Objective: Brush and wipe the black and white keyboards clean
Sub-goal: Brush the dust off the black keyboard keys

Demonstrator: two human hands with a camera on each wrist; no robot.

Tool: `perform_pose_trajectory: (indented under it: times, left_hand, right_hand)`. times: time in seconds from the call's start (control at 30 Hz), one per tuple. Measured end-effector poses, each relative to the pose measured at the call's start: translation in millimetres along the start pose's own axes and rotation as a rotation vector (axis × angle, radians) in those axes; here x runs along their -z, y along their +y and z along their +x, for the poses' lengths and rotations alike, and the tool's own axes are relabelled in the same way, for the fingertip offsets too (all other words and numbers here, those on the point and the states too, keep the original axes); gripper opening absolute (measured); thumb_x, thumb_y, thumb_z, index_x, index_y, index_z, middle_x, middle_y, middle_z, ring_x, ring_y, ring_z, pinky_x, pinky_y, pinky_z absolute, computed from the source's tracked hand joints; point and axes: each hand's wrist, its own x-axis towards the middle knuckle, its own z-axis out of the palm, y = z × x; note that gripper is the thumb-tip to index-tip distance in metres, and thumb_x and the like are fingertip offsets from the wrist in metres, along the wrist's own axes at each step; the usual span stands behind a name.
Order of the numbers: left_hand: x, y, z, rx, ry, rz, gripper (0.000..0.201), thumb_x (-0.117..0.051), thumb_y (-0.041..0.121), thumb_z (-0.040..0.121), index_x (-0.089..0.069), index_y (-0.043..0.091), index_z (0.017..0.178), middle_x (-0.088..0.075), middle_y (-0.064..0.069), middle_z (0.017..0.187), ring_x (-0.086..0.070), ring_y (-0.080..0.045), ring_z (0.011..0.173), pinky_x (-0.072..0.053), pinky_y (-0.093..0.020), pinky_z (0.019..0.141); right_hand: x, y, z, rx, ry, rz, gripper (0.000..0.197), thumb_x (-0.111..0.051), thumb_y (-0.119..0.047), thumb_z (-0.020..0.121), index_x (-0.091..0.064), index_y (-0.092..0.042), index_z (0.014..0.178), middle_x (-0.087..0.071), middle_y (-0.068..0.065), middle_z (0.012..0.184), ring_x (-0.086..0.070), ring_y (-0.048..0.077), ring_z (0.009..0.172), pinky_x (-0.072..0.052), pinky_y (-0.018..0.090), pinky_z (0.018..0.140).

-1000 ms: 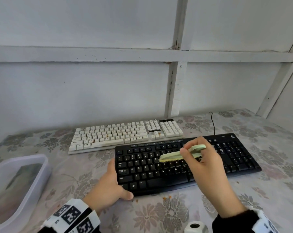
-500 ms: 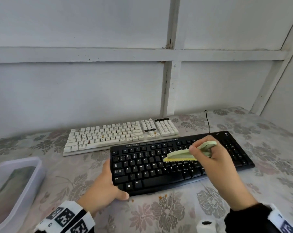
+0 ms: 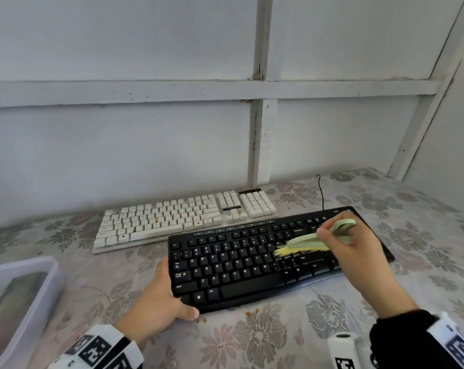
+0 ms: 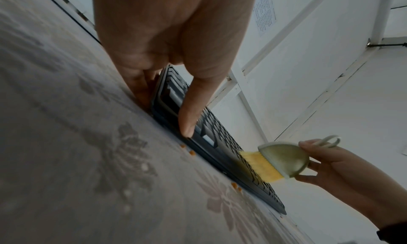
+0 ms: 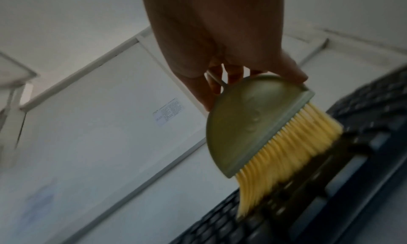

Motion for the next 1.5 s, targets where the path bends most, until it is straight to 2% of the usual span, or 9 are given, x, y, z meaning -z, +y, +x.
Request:
perform_pose_trajectory:
  times: [0.13, 0.3, 0.47, 0.6, 0.73, 0.83, 1.0, 1.2, 1.5]
  left_hand:
    - [0, -1, 0, 0.007, 0.002, 0.010, 0.120, -0.078, -0.005, 0.064, 0.001, 0.035, 0.145, -0.052, 0.002, 0.128, -0.063, -0.018, 0.096, -0.049, -0.034, 0.090]
    - [1, -5, 3, 0.022, -0.001, 0.023, 0.126, -0.082, -0.001, 0.060, 0.003, 0.037, 0.146, -0.045, 0.000, 0.137, -0.060, -0.021, 0.103, -0.048, -0.040, 0.095]
    - [0, -4, 3, 0.021, 0.015, 0.023, 0.121, -0.080, -0.005, 0.060, -0.004, 0.037, 0.144, -0.052, 0.001, 0.129, -0.059, -0.020, 0.104, -0.045, -0.042, 0.098]
    - [-1, -2, 2, 0.020, 0.018, 0.013, 0.119, -0.079, -0.007, 0.061, -0.005, 0.034, 0.145, -0.055, 0.003, 0.122, -0.060, -0.017, 0.098, -0.047, -0.038, 0.094]
    - [-1, -1, 1, 0.019, 0.018, 0.008, 0.118, -0.078, -0.009, 0.062, -0.005, 0.033, 0.145, -0.057, 0.006, 0.113, -0.062, -0.016, 0.092, -0.049, -0.033, 0.085]
    - [-1, -2, 2, 0.015, 0.020, 0.006, 0.116, -0.078, -0.010, 0.061, -0.007, 0.032, 0.144, -0.058, 0.008, 0.106, -0.062, -0.017, 0.091, -0.049, -0.031, 0.080]
    - [1, -6, 8, 0.024, 0.018, -0.013, 0.122, -0.079, -0.011, 0.057, -0.005, 0.032, 0.145, -0.058, 0.003, 0.111, -0.062, -0.019, 0.095, -0.049, -0.036, 0.086]
    - [0, -6, 8, 0.020, 0.014, -0.032, 0.123, -0.078, -0.014, 0.059, -0.003, 0.029, 0.146, -0.057, 0.006, 0.109, -0.058, -0.017, 0.098, -0.046, -0.025, 0.072]
    - [-2, -3, 6, 0.013, 0.031, -0.009, 0.118, -0.076, -0.014, 0.059, -0.007, 0.027, 0.145, -0.059, 0.003, 0.108, -0.060, -0.015, 0.092, -0.045, -0.026, 0.071]
  right_hand:
    - [21, 1, 11, 0.004, 0.181, -0.098, 0.007, -0.061, -0.017, 0.090, -0.058, -0.014, 0.085, -0.062, 0.010, 0.085, -0.053, 0.025, 0.079, -0.043, 0.033, 0.066]
    - [26, -5, 13, -0.070, 0.135, 0.179, 0.010, -0.061, -0.016, 0.090, -0.061, -0.008, 0.085, -0.059, 0.001, 0.071, -0.056, 0.004, 0.063, -0.040, 0.024, 0.063]
    - [30, 13, 20, -0.098, 0.067, 0.021, 0.011, -0.060, -0.015, 0.091, -0.060, -0.007, 0.083, -0.055, 0.009, 0.072, -0.049, 0.022, 0.066, -0.038, 0.031, 0.060]
    - [43, 19, 30, -0.056, 0.170, -0.069, 0.010, -0.060, -0.015, 0.090, -0.060, -0.005, 0.088, -0.057, 0.009, 0.077, -0.048, 0.017, 0.066, -0.037, 0.028, 0.058]
    - [42, 17, 26, -0.043, -0.021, 0.188, 0.014, -0.065, -0.023, 0.083, -0.060, -0.010, 0.083, -0.058, 0.005, 0.081, -0.051, 0.015, 0.076, -0.041, 0.026, 0.072]
    - [43, 24, 27, -0.026, -0.120, 0.153, 0.032, -0.063, -0.046, 0.071, -0.061, -0.015, 0.081, -0.060, -0.004, 0.076, -0.052, 0.006, 0.070, -0.043, 0.018, 0.068]
    - [65, 37, 45, 0.025, 0.101, -0.183, 0.008, -0.062, -0.016, 0.090, -0.058, -0.012, 0.084, -0.061, 0.007, 0.083, -0.056, 0.024, 0.079, -0.041, 0.030, 0.063]
    - [73, 44, 47, -0.047, 0.068, 0.162, 0.013, -0.061, -0.012, 0.090, -0.057, -0.013, 0.077, -0.055, 0.005, 0.076, -0.051, 0.017, 0.074, -0.040, 0.027, 0.072]
    - [83, 59, 59, -0.025, 0.191, -0.012, 0.009, -0.062, -0.013, 0.089, -0.057, -0.012, 0.082, -0.058, 0.007, 0.085, -0.051, 0.019, 0.073, -0.039, 0.029, 0.065]
